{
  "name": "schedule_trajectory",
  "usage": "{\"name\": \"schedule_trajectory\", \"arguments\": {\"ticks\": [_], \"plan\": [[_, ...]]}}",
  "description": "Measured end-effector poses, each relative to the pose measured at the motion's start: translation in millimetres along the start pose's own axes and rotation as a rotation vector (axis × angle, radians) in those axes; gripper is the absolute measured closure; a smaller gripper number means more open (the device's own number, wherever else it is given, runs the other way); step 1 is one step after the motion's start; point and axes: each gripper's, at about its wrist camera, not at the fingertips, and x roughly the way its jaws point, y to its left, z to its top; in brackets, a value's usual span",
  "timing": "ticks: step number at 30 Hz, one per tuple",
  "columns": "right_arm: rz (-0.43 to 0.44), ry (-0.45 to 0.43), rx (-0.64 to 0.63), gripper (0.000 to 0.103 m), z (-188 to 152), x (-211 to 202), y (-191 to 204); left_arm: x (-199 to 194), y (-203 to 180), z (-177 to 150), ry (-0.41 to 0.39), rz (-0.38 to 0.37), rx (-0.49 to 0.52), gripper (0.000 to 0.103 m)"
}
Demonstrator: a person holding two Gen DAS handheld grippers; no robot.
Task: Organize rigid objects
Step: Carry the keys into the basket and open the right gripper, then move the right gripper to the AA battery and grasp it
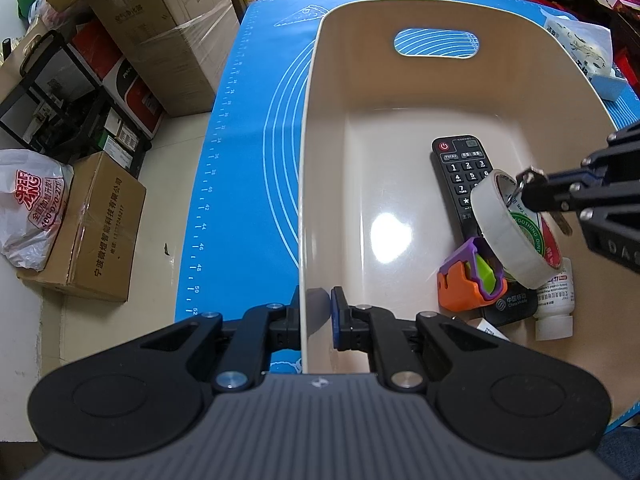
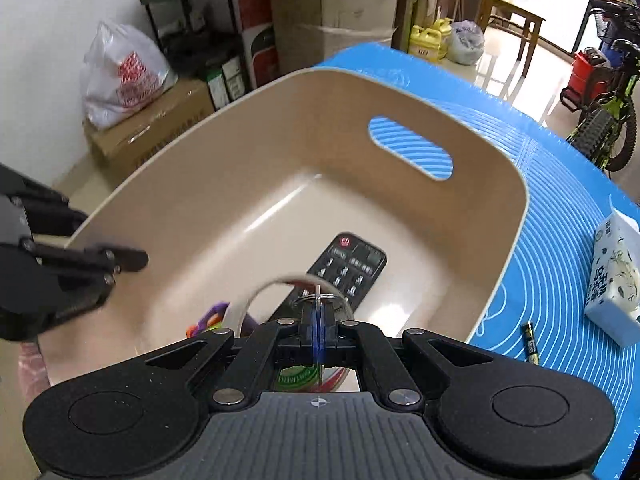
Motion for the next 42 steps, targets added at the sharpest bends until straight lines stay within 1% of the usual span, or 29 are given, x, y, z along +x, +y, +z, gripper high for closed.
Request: {"name": "schedule_trajectory", "arguments": {"ticks": [4, 6, 8, 9, 11, 12, 13, 14, 16, 18, 20, 26, 30, 34, 36, 39, 42], "plan": [[0.012, 0.039, -0.007, 0.089, -3, 0, -3, 0, 0, 0, 0.000, 0.001, 0.000, 0.090], [0.015, 0.038, -0.009, 0.089, -4, -2, -4, 0, 0, 0, 0.000, 0.001, -0.001, 0.090], [0.009, 0.031, -0.023, 0.070, -3, -5, -5, 0, 0, 0, 0.000, 0.001, -0.001, 0.090], [0.012, 0.026, -0.030, 0.068, -3, -7, -5, 1, 0, 0, 0.000, 0.001, -0.001, 0.090], [0.023, 0.007, -0.034, 0.059, -1, -12, -6, 1, 0, 0, 0.000, 0.001, 0.000, 0.090], [0.026, -0.004, -0.031, 0.056, 0, -15, -7, 1, 0, 0, 0.000, 0.001, -0.001, 0.090], [0.028, -0.019, -0.024, 0.050, 1, -20, -9, 1, 0, 0, 0.000, 0.000, -0.001, 0.090], [0.031, -0.038, -0.013, 0.047, 3, -25, -13, 1, 0, 0, 0.000, 0.000, -0.001, 0.090], [0.033, -0.068, 0.013, 0.045, 7, -33, -22, 1, 0, 0, 0.000, 0.001, -0.001, 0.090], [0.027, -0.092, 0.044, 0.041, 11, -41, -32, 0, 0, 0, 0.000, 0.000, 0.000, 0.090], [0.015, -0.116, 0.076, 0.035, 13, -48, -45, 1, 0, 0, 0.000, 0.000, 0.000, 0.090], [-0.033, -0.185, 0.152, 0.032, 14, -69, -85, 1, 0, 0, 0.000, 0.002, 0.001, 0.090], [-0.071, -0.219, 0.232, 0.032, 10, -78, -119, 1, 0, 0, -0.001, 0.001, -0.001, 0.090], [-0.096, -0.237, 0.341, 0.032, 1, -77, -150, 1, 0, 0, 0.000, 0.002, 0.000, 0.090], [-0.111, -0.230, 0.392, 0.032, -6, -69, -166, 1, 0, -1, 0.001, 0.002, 0.000, 0.090], [-0.131, -0.213, 0.432, 0.032, -19, -52, -186, 1, 1, -1, 0.002, 0.000, -0.005, 0.090], [-0.174, -0.143, 0.420, 0.032, -31, -28, -195, 1, 1, -1, 0.005, 0.002, -0.002, 0.090]]}}
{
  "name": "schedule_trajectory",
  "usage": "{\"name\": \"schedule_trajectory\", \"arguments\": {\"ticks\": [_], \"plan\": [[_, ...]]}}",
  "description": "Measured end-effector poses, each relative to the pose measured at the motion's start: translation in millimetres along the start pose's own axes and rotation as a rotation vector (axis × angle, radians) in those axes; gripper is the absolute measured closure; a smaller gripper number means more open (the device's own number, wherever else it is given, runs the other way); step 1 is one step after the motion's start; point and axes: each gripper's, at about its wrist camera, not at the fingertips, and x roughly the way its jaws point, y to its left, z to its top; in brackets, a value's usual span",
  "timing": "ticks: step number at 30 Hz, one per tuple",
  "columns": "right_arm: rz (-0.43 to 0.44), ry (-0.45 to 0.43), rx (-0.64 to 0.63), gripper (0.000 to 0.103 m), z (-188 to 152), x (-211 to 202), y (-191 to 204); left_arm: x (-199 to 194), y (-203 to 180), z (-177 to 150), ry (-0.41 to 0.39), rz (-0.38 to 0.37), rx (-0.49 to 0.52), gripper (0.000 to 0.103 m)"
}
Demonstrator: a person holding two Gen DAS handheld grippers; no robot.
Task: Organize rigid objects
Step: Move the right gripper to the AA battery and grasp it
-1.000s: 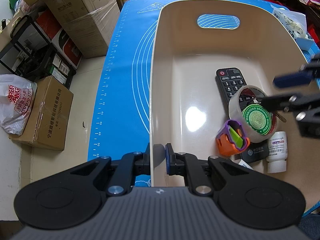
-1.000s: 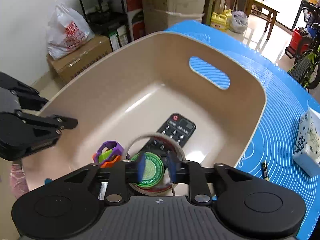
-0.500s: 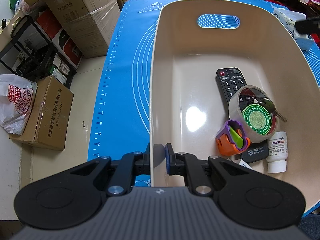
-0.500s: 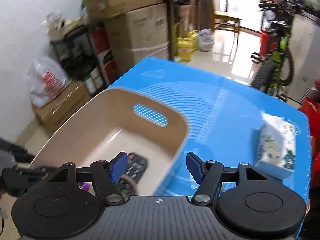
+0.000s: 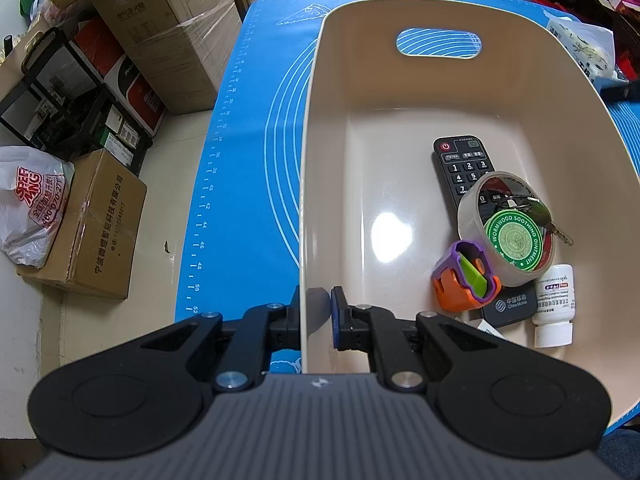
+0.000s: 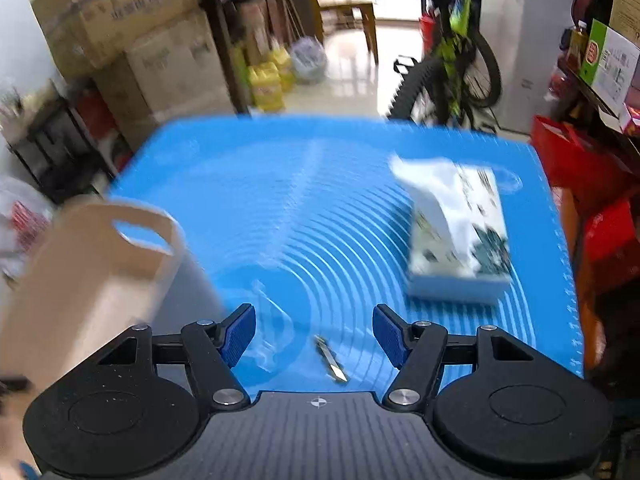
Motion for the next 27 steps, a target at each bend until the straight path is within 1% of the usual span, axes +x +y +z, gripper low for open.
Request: {"name": "schedule_trajectory", "arguments": {"ticks": [2, 7, 12, 14, 15, 17, 19, 21, 22, 23, 25, 27], "plan": [[-0.029, 0.032, -0.027, 0.033, -10, 14, -7, 0, 0, 1, 0.002, 0.000, 0.000, 0.090], [-0.049, 0.112, -0.051, 0.037, -28, 44, -12, 0, -1, 1, 0.003, 0.003, 0.002, 0.090], [-0.052, 0.135, -0.085, 0.039, -32, 58, -4, 0, -1, 1, 0.003, 0.003, 0.003, 0.090], [-0.056, 0.143, -0.094, 0.043, -32, 64, -1, 0, -1, 1, 0.003, 0.002, 0.003, 0.090], [-0.059, 0.146, -0.097, 0.042, -33, 66, 0, 1, -1, 1, 0.003, 0.002, 0.002, 0.090], [-0.061, 0.131, -0.117, 0.043, -33, 68, 4, 1, -1, 1, 0.002, 0.001, 0.004, 0.090], [-0.062, 0.125, -0.125, 0.050, -33, 70, 6, 1, -1, 1, 0.002, 0.000, 0.005, 0.090], [-0.055, 0.124, -0.126, 0.052, -32, 70, 7, 1, -1, 1, 0.002, -0.002, 0.006, 0.090], [-0.055, 0.122, -0.131, 0.058, -33, 69, 7, 1, -1, 1, 0.001, -0.002, 0.006, 0.090], [-0.054, 0.121, -0.136, 0.069, -33, 68, 9, 1, -1, 1, 0.001, -0.002, 0.005, 0.090], [-0.053, 0.127, -0.150, 0.081, -32, 68, 13, 1, -1, 2, 0.001, -0.002, 0.004, 0.090], [-0.069, 0.128, -0.167, 0.082, -32, 67, 18, 1, -1, 2, 0.001, -0.002, 0.005, 0.090]]}}
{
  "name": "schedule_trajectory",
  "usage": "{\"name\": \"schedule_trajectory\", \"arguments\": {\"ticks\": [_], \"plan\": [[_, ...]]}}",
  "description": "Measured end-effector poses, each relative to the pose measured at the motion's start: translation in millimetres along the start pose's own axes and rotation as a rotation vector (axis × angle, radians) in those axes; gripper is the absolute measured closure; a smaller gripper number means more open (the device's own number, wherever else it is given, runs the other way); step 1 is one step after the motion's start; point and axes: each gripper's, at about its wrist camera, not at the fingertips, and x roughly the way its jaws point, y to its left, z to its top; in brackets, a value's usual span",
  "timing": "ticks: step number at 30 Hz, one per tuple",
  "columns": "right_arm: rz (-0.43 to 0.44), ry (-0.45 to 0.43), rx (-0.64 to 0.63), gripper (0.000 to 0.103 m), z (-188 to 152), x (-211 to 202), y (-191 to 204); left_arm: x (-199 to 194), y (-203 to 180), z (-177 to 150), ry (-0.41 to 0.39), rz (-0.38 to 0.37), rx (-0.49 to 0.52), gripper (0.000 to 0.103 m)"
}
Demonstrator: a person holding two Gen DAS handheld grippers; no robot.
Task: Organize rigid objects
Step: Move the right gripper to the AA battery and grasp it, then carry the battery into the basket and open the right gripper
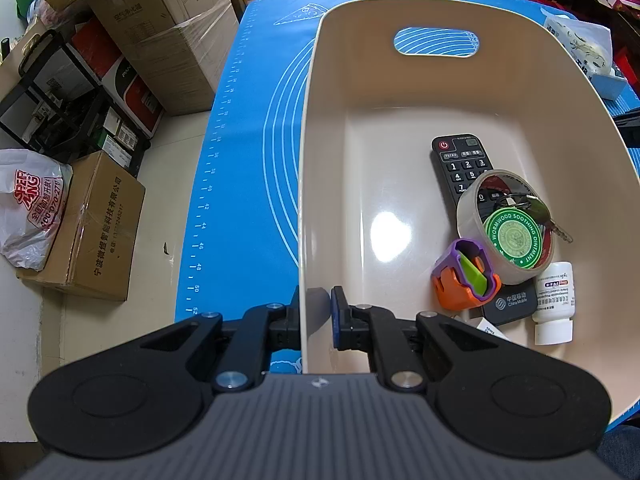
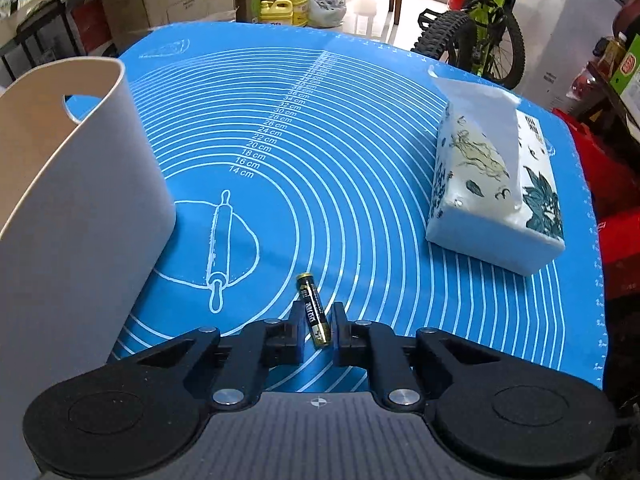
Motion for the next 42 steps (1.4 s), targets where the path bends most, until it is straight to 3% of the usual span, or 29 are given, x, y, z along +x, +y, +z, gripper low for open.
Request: {"name": "schedule_trajectory", "arguments": {"ticks": [9, 19, 31, 38, 42], "plan": [[-0.017, -0.008, 0.049, 0.084, -1, -13, -11, 0, 0, 0, -0.001, -0.001, -0.002, 0.090], [0.027, -0.123, 0.074, 0.084, 14, -63, -10, -1, 0, 1, -0.002, 0.000, -0.005, 0.090], [0.143, -0.326, -0.003, 0.084, 37, -143, 58, -2, 1, 1, -0.003, -0.001, -0.007, 0.090], [0.197, -0.315, -0.073, 0.084, 32, -149, 101, -2, 1, 1, -0.003, 0.000, -0.006, 0.090], [0.218, -0.265, -0.098, 0.084, 25, -139, 122, -2, 1, 1, -0.003, -0.001, -0.007, 0.090]]}}
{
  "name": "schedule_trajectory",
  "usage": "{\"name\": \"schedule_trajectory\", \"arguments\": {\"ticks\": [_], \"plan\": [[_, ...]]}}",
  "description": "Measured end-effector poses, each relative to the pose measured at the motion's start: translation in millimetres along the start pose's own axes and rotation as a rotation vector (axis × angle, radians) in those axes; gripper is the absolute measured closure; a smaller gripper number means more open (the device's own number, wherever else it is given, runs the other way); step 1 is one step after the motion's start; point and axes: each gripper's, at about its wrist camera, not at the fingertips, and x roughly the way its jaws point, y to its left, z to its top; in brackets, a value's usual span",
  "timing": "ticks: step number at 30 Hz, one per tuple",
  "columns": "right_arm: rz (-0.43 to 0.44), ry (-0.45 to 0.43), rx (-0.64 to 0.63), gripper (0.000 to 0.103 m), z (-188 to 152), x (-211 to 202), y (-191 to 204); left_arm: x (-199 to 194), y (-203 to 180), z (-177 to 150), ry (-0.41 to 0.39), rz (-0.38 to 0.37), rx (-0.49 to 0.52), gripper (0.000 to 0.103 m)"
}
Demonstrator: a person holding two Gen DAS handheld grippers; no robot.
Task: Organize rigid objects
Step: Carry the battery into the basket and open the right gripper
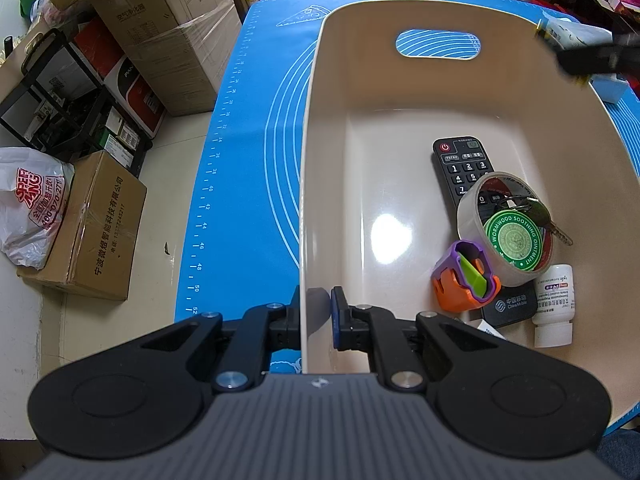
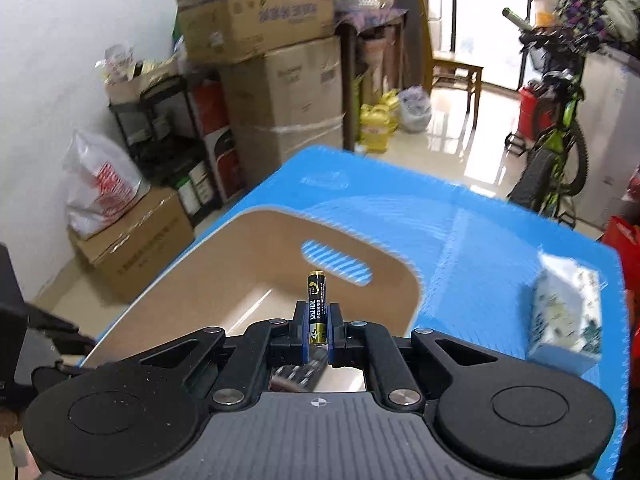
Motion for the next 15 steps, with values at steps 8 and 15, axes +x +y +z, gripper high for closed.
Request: {"name": "schedule_trajectory", "arguments": {"ticks": [8, 15], "plan": [[0.052, 0.166, -0.079, 0.084, -26, 32, 38, -1, 1, 1, -0.002, -0.002, -0.003, 0.090], [0.053, 0.280, -0.084, 0.084, -43, 50, 49, -1, 0, 0, -0.007, -0.005, -0.008, 0.090]]}}
